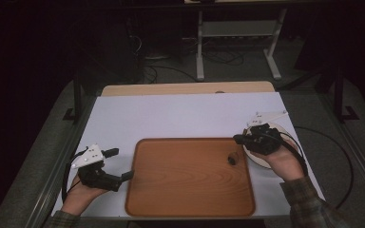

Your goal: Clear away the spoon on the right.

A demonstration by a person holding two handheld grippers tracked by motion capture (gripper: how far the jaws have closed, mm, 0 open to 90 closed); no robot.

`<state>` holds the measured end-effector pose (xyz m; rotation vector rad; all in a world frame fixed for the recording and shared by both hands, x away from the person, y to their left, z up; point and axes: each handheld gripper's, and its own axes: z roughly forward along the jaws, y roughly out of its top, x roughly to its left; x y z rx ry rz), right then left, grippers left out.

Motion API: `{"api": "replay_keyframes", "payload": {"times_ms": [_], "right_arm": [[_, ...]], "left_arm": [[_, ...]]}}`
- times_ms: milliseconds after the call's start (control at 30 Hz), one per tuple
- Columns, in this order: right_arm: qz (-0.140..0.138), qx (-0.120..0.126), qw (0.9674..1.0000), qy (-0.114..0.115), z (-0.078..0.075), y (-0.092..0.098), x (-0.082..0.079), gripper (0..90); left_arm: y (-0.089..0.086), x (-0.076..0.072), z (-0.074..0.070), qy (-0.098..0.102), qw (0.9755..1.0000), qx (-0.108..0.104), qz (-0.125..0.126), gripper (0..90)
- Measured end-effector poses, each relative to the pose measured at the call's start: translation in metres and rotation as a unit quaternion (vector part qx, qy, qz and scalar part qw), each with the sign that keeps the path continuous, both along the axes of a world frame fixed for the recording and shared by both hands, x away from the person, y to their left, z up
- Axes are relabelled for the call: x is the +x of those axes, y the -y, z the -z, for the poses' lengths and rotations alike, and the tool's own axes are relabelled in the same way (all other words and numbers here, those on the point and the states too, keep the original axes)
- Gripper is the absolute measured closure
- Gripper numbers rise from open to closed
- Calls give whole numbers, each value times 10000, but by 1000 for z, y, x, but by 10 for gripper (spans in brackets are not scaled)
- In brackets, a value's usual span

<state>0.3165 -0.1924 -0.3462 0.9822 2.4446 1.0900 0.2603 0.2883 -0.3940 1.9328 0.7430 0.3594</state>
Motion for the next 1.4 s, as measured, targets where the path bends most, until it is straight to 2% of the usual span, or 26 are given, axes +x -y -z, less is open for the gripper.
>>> {"api": "replay_keyframes", "payload": {"times_ms": [233,967,1200,1400], "right_arm": [[-134,-143,9998,-15,2,-14,6,879],[-400,-146,9991,-36,7,-47,32,875],[-513,-194,9984,-112,12,-61,39,874],[-646,-422,9966,-294,24,-75,42,874]], "left_arm": [[0,0,0,-2,10000,-7,5,0],[0,0,1,-8,10000,-5,6,0],[0,0,1,-6,10000,-4,9,0],[0,0,1,-14,10000,-5,10,0]]}}
